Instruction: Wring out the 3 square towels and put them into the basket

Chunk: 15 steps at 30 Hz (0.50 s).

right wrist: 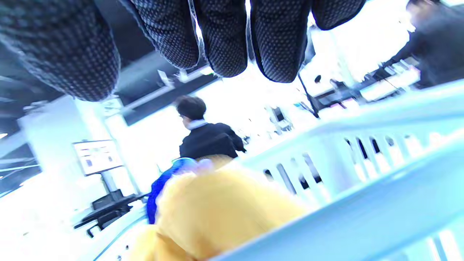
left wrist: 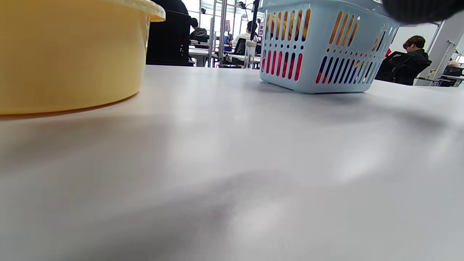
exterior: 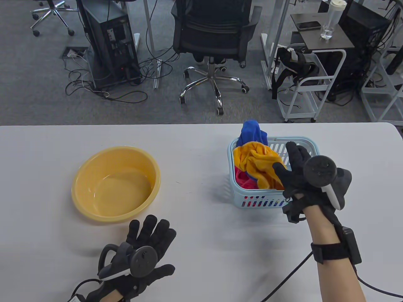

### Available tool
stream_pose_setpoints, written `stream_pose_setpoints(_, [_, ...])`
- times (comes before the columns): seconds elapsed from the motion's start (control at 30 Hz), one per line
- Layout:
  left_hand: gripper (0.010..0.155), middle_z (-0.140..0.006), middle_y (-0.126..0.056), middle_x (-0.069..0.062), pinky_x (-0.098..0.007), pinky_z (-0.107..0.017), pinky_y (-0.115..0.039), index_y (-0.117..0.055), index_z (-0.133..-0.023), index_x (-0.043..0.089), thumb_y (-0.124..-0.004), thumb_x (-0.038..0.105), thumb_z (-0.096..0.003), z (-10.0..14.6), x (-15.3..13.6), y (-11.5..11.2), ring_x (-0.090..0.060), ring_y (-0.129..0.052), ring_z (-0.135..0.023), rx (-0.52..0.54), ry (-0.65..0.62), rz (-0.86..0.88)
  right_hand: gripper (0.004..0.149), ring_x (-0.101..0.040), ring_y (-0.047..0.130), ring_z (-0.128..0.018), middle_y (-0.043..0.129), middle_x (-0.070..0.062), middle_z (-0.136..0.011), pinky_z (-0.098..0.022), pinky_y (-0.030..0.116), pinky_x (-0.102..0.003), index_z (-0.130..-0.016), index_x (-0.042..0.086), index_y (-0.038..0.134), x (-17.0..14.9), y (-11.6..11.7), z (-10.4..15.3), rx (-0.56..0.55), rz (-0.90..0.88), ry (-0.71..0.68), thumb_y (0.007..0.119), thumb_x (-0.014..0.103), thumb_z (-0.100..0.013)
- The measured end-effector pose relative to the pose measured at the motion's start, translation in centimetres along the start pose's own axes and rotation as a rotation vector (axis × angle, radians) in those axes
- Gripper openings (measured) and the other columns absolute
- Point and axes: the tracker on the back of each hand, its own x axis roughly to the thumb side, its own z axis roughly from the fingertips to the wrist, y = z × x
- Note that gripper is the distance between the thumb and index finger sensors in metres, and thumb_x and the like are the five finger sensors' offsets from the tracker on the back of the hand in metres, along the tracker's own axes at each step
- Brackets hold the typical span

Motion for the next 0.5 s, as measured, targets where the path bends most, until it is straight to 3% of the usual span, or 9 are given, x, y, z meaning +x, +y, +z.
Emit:
stream_pose_setpoints(0.27, [0.093,-0.112,0.01,0.023,-0.05,-0.079,0.011,0.007,-0.099,0.049,-0.061,0.079,-0.0434,0.0,0.2,0.0,-0.015,0.024,-0.105,0.011,0.008,-0.008,0.074,-0.048,0.049,-0.105,0.044,-0.008,-0.119,-0.076,0.026,-0.067,-0.114,0.026,0.048,5.5,1.7,12.0,0.046,0.062,-0.443,0.074,0.059,-0.053])
stream_pose_setpoints(0.37, [0.093,-0.112,0.01,0.023,-0.05,-0.079,0.011,0.007,-0.099,0.049,-0.061,0.079,-0.0435,0.2,0.5,0.2,-0.015,0.024,-0.105,0.031,0.009,-0.013,0.074,-0.047,0.04,-0.109,0.036,-0.005,-0.121,-0.075,0.018,-0.068,-0.115,0.03,0.044,5.7,3.5,15.3,0.086,0.074,-0.534,0.073,0.06,-0.053])
stream_pose_setpoints(0.5, [0.092,-0.11,0.012,0.023,-0.05,-0.079,0.012,0.007,-0.099,0.05,-0.061,0.079,-0.0437,0.3,0.6,0.2,-0.015,0.026,-0.104,0.036,0.012,-0.02,0.077,-0.045,0.024,-0.112,0.023,0.001,-0.122,-0.073,0.008,-0.068,-0.114,0.033,0.033,4.8,6.0,17.4,0.103,0.076,-0.537,0.07,0.061,-0.053])
